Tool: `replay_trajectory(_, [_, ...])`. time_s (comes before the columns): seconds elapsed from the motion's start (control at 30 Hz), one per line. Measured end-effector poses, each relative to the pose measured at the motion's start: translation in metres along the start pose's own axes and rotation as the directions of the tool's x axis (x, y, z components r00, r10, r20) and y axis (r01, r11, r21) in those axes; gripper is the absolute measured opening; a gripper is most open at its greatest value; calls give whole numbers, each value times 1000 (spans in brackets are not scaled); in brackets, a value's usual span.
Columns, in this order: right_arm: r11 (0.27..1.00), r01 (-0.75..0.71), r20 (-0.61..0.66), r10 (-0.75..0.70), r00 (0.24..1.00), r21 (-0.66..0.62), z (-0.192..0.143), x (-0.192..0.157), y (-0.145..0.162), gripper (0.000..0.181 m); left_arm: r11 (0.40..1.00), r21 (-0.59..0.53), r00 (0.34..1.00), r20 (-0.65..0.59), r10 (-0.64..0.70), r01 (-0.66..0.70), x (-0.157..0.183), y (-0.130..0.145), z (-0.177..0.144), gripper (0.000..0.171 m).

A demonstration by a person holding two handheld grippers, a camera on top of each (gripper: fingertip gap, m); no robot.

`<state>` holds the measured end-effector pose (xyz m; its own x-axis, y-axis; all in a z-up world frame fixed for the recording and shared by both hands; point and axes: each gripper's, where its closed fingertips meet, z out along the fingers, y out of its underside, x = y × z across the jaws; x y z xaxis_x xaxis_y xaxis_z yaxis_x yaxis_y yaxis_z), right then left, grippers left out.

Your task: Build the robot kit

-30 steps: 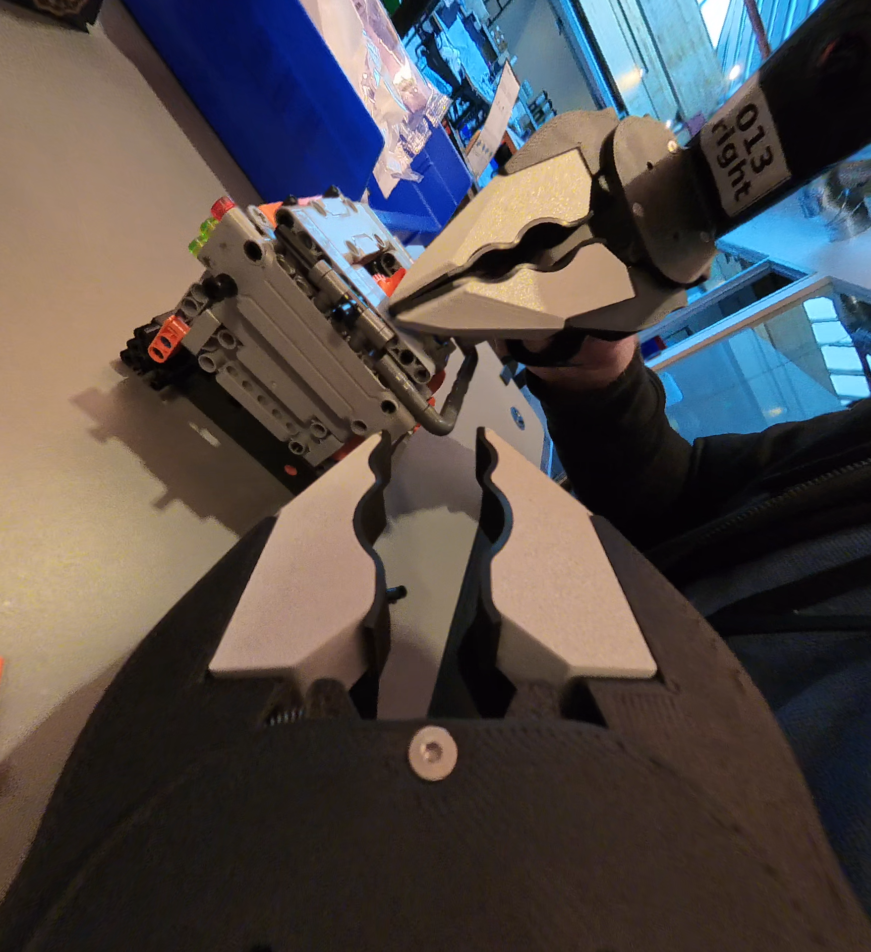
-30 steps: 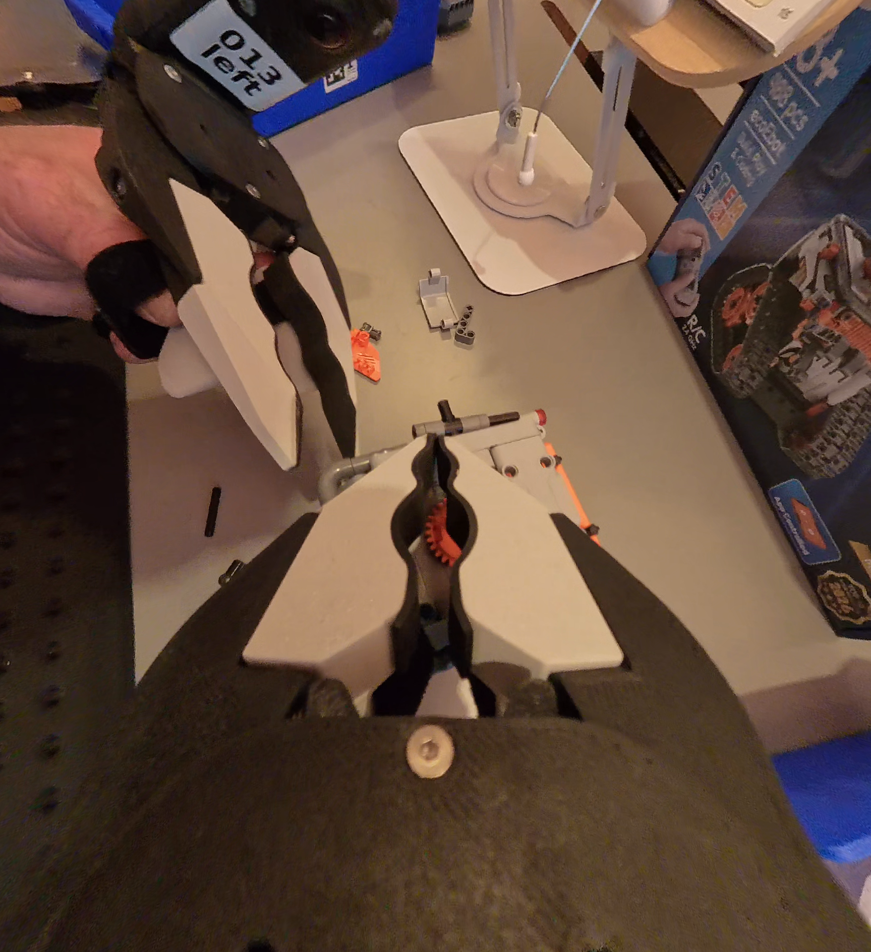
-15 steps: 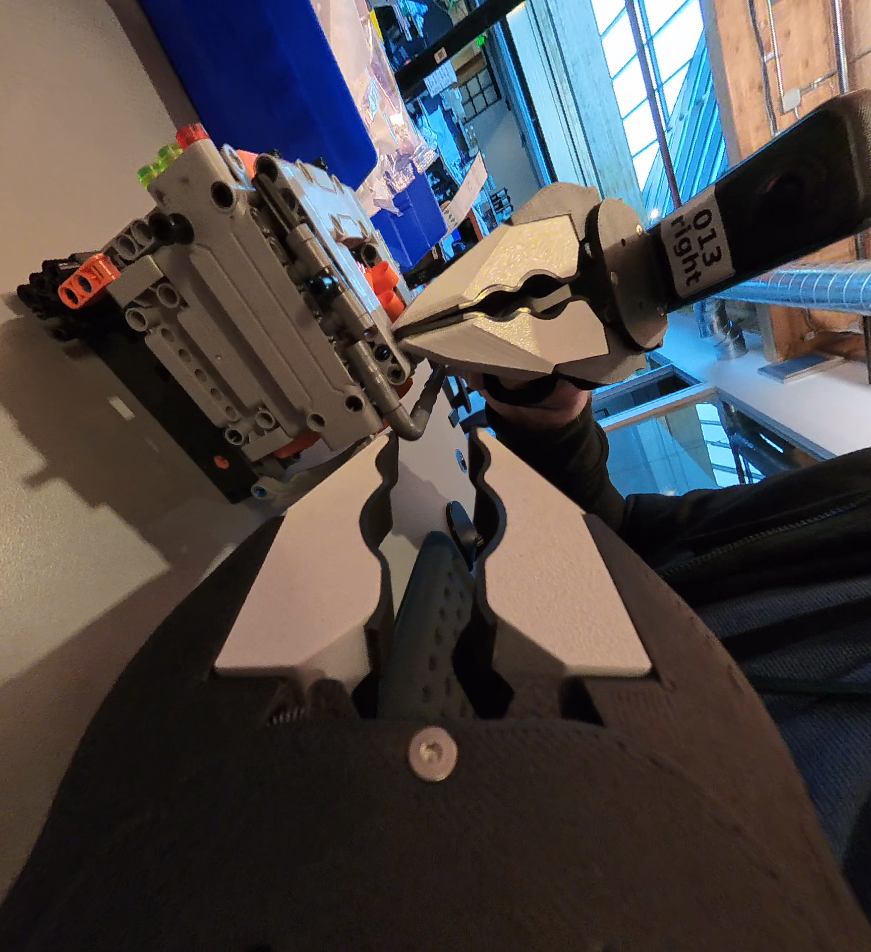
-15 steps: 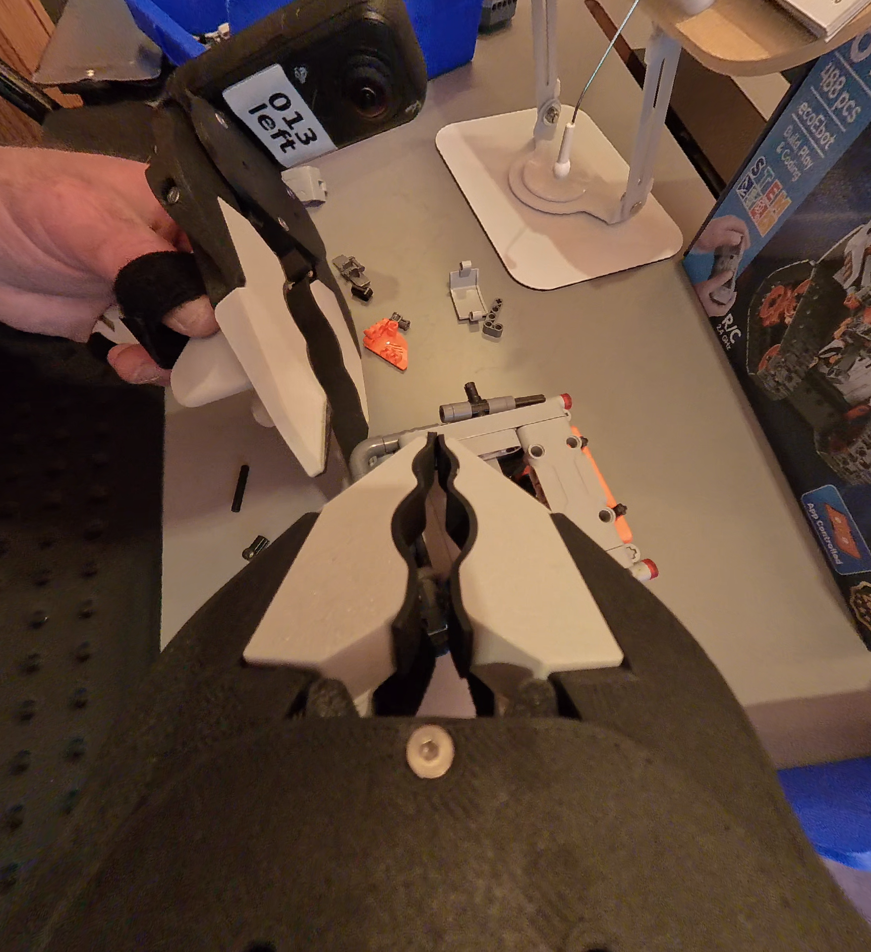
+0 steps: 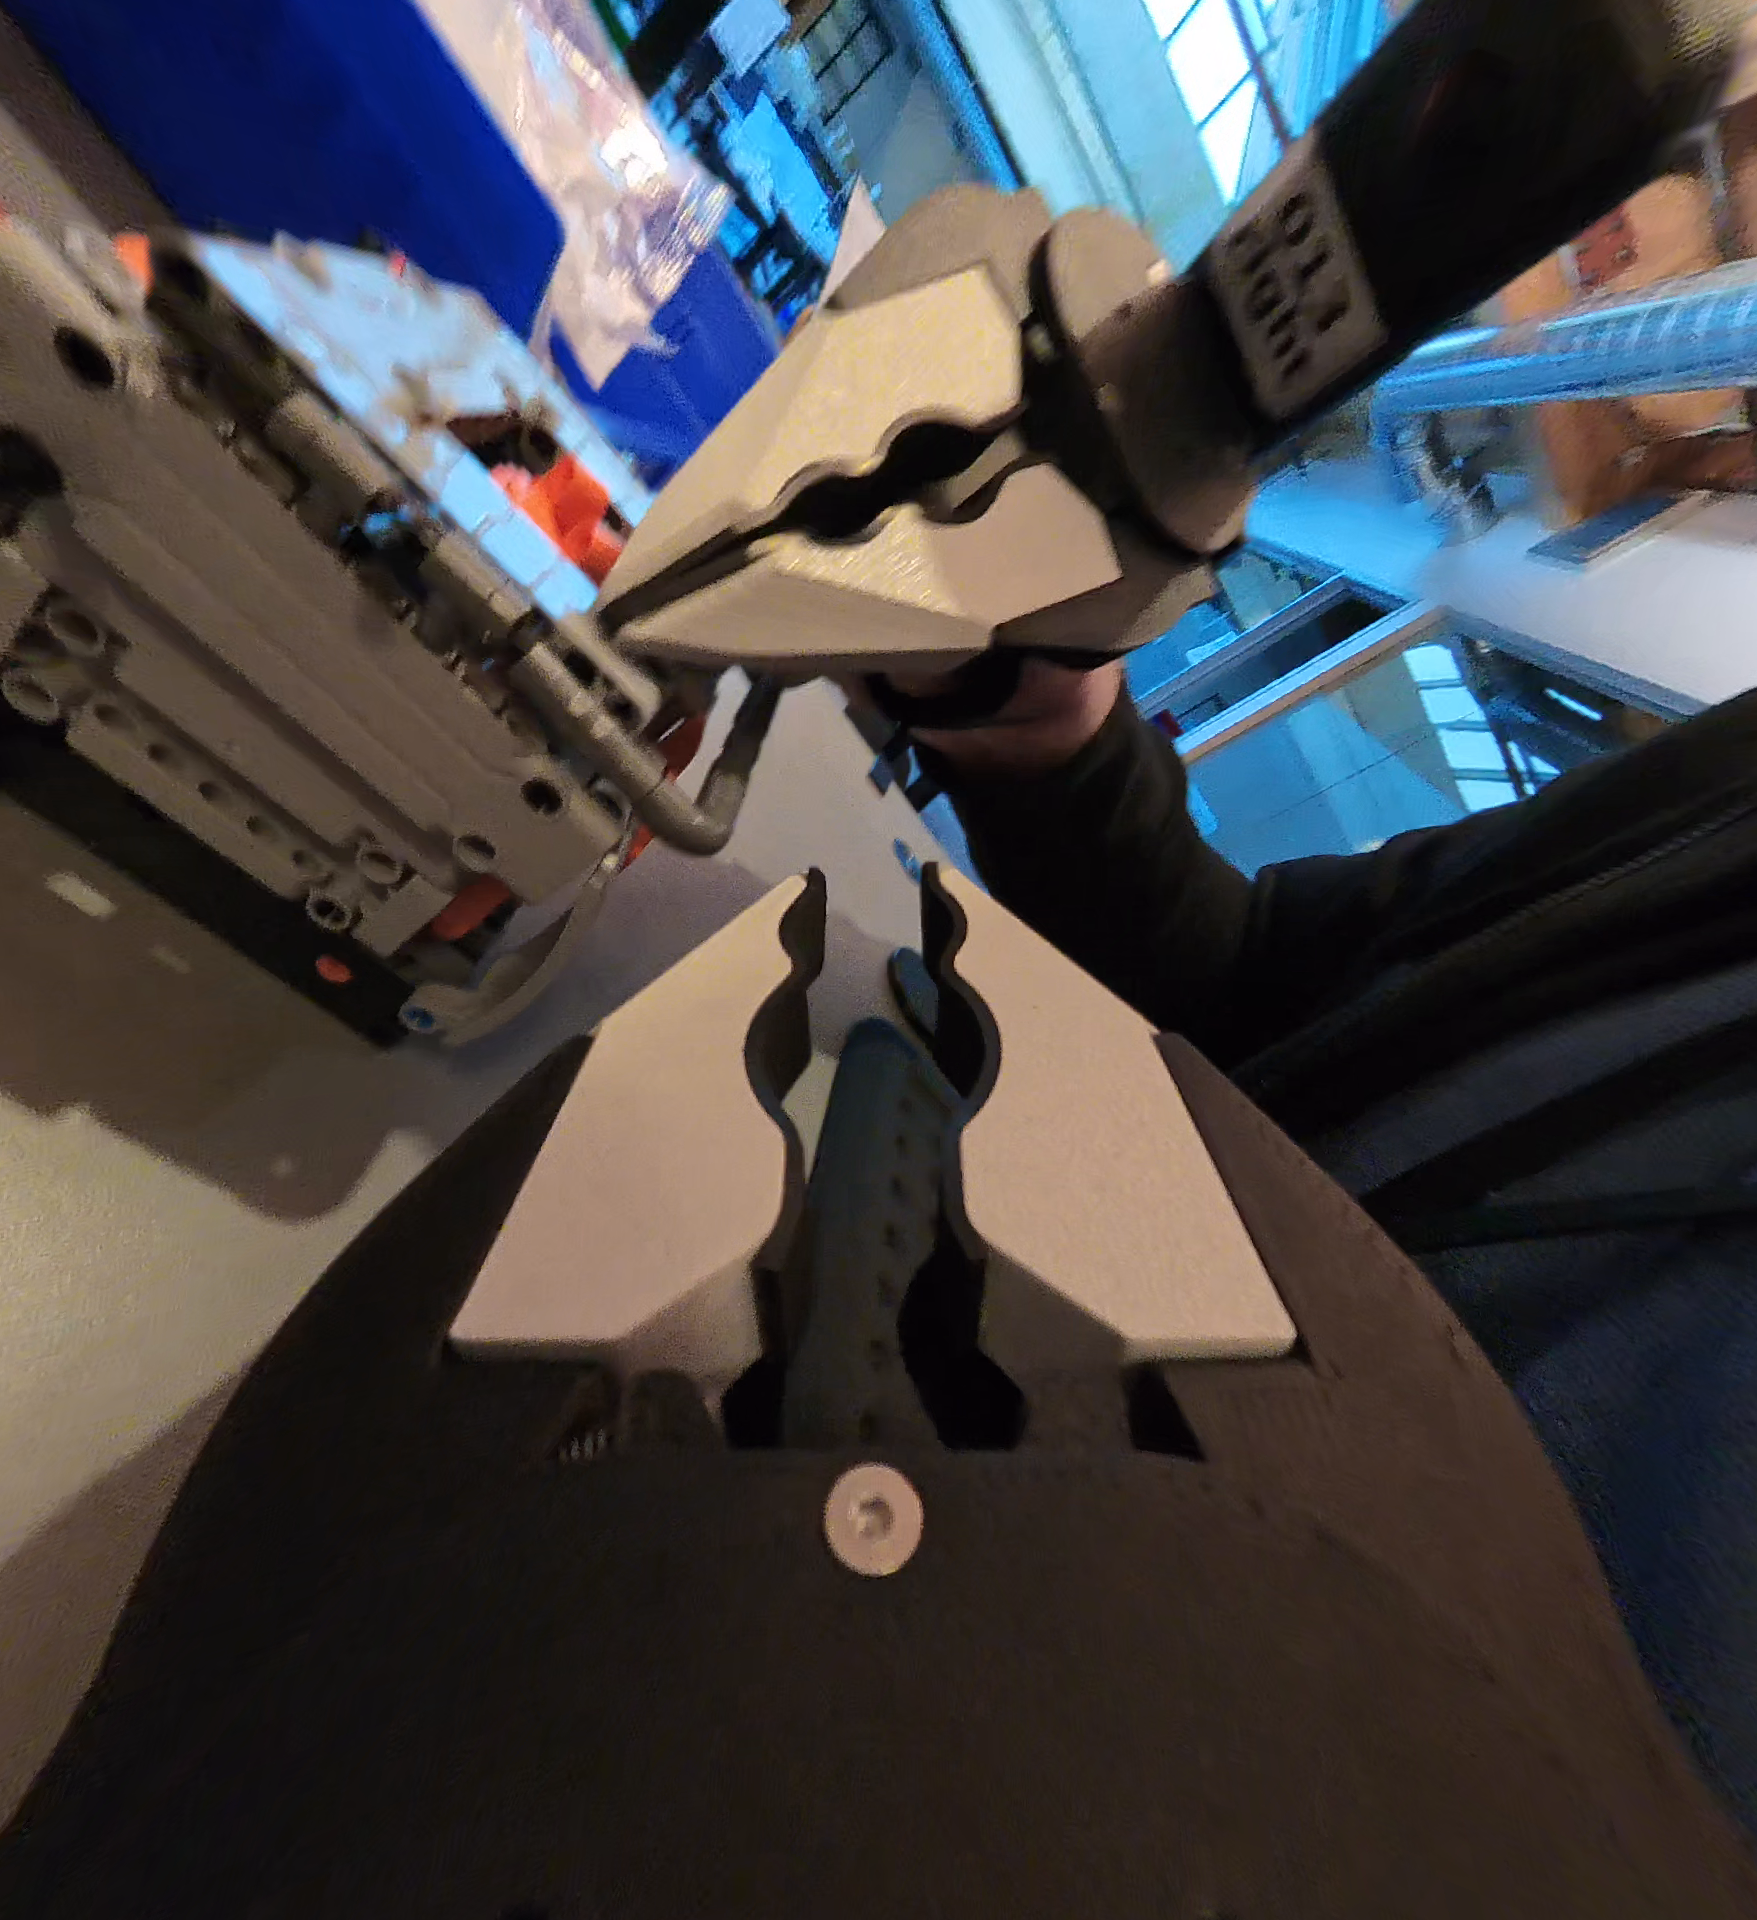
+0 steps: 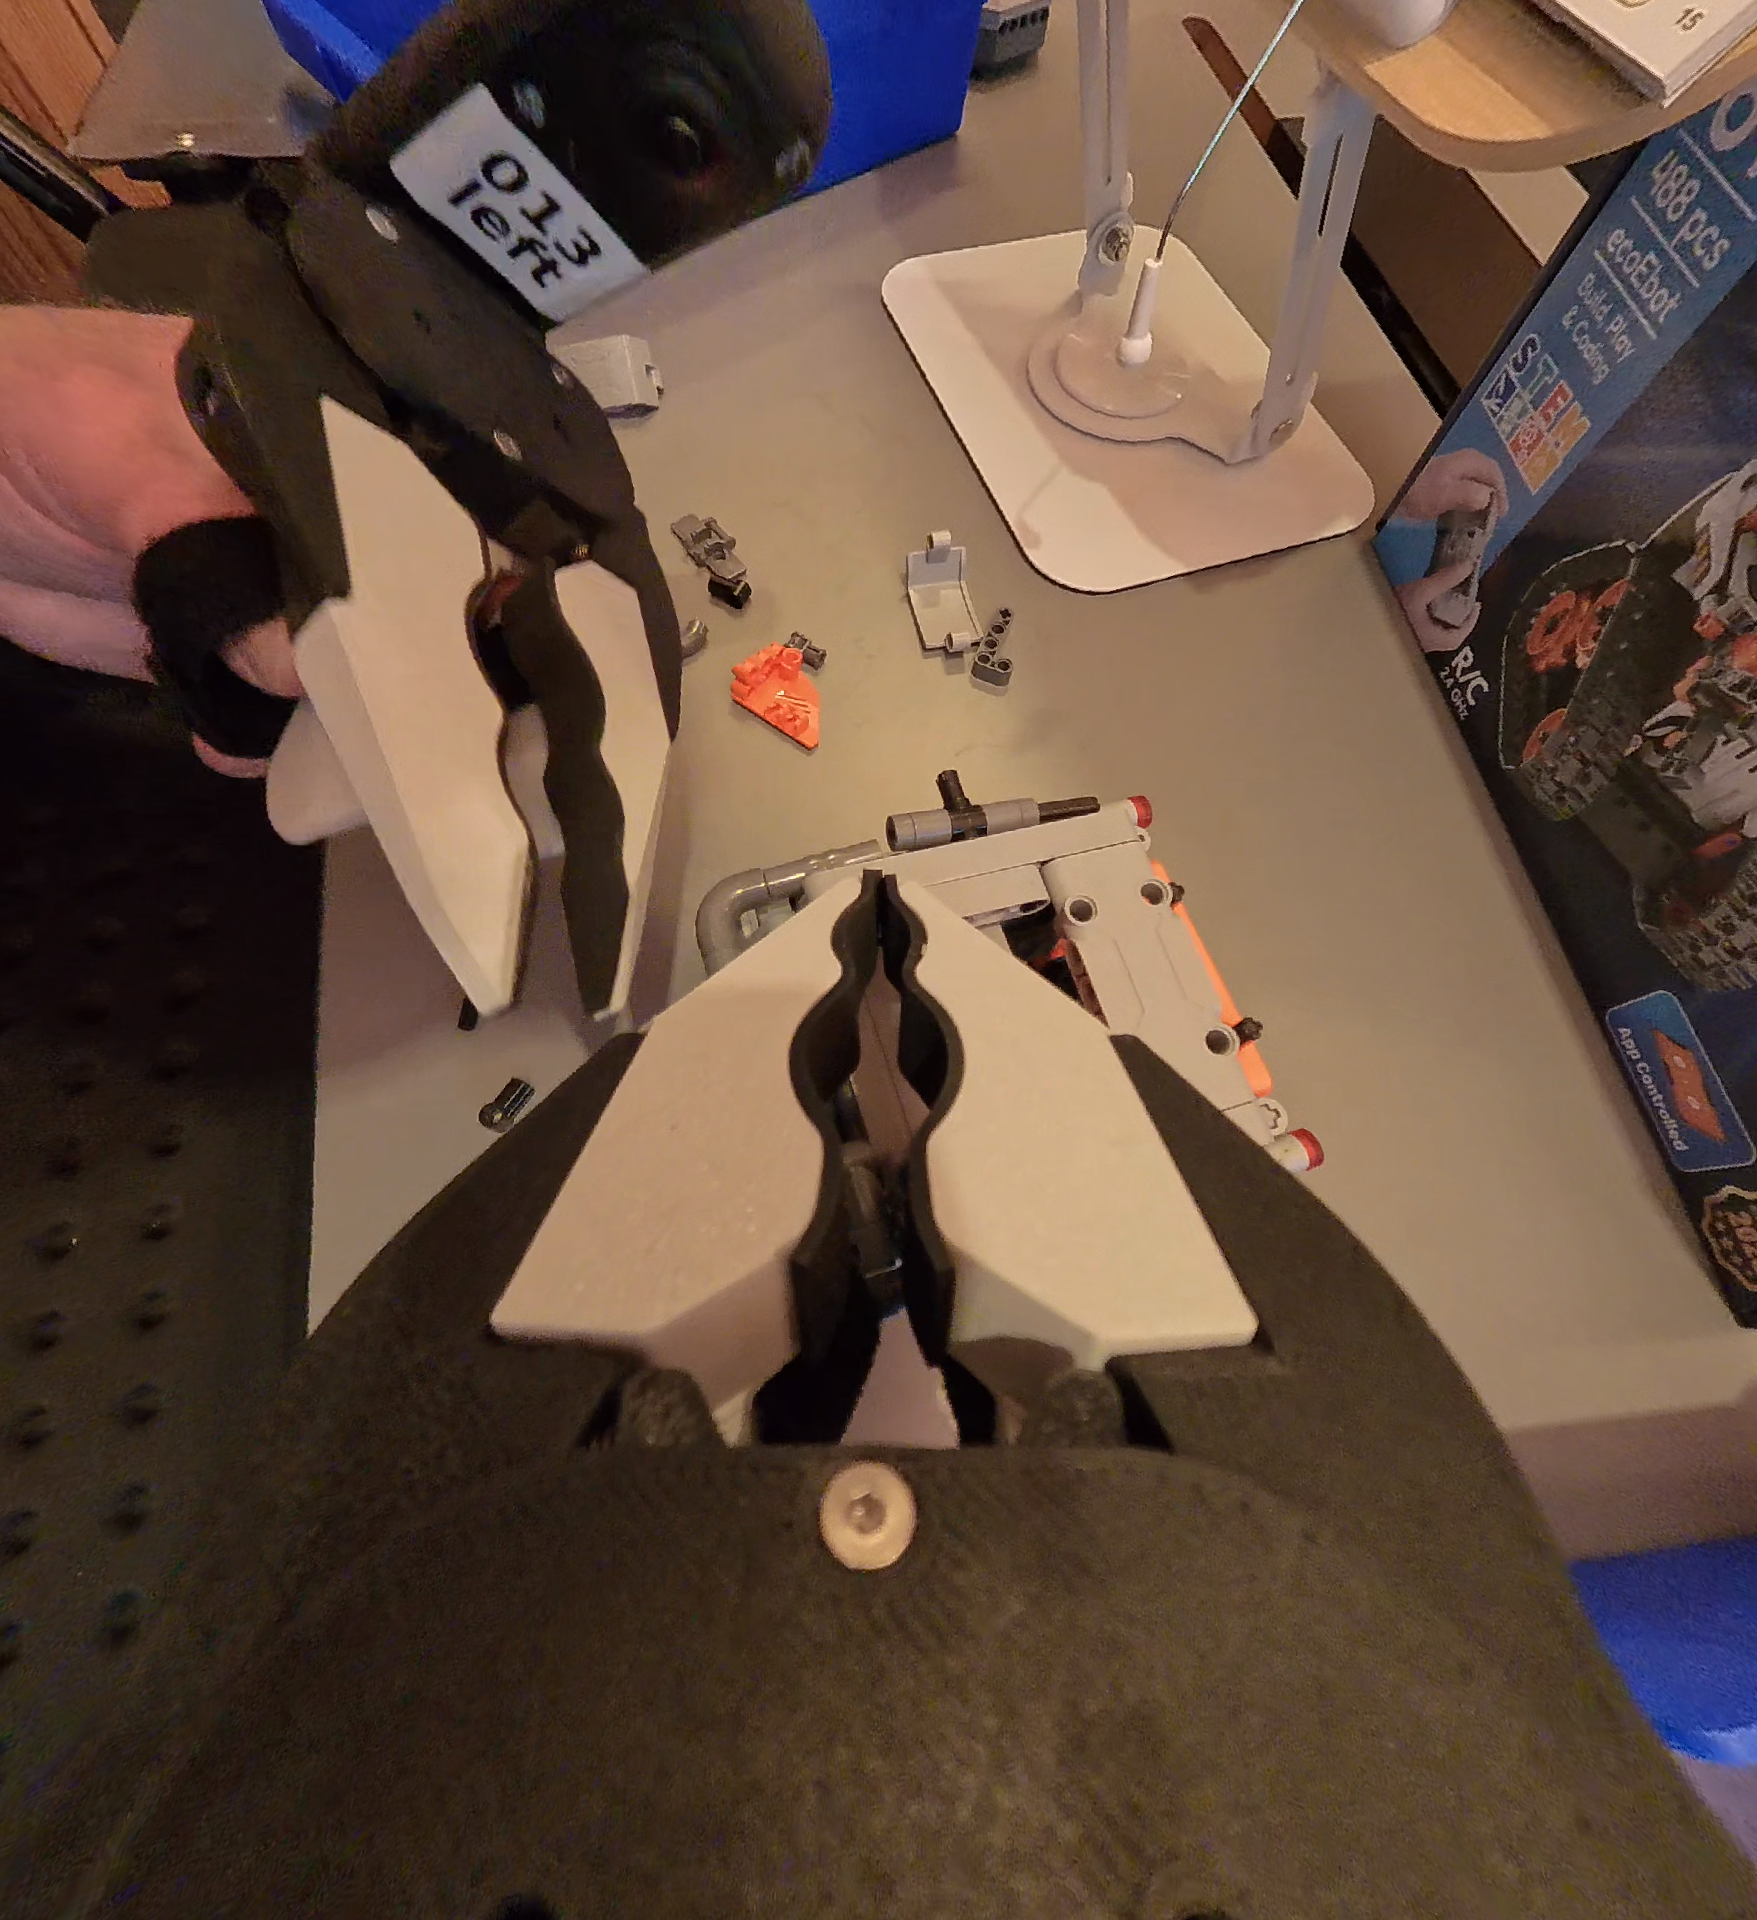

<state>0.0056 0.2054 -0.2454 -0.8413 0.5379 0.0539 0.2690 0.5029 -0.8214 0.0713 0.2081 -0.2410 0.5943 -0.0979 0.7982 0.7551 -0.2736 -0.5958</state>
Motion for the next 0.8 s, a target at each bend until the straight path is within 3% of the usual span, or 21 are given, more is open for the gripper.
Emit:
replay_trajectory(0.07, [1000, -7, 0, 7, 1000, 5, -1, 0, 0, 0, 1000, 22, 1000, -5, 18, -18, 3, -7, -6, 17])
replay_trajectory(0.27, [1000, 10, -15, -10, 1000, 21, -22, -5, -8, 8, 969, -13, 947, 210, 244, -247, -19, -33, -39, 30])
replay_trajectory(0.4, [990, 96, 45, -91, 995, -108, -18, -28, 6, 11, 929, -89, 877, 306, 369, -360, -37, -61, -43, 42])
replay_trajectory(0.5, [983, 110, 16, -109, 994, -146, -7, -31, 13, 12, 930, -115, 883, 292, 368, -349, -47, -77, -32, 53])
replay_trajectory(0.53, [982, 113, 3, -114, 994, -148, -5, -31, 14, 4, 921, -159, 869, 307, 388, -355, -56, -76, -28, 55])
replay_trajectory(0.67, [991, 67, 14, -66, 998, -112, -8, -33, 9, 5, 897, -258, 846, 316, 430, -359, -72, -63, -16, 62])
replay_trajectory(0.8, [998, -22, -40, 20, 999, -59, -17, -16, 2, 0, 888, -247, 830, 325, 453, -388, -71, -63, -13, 61])
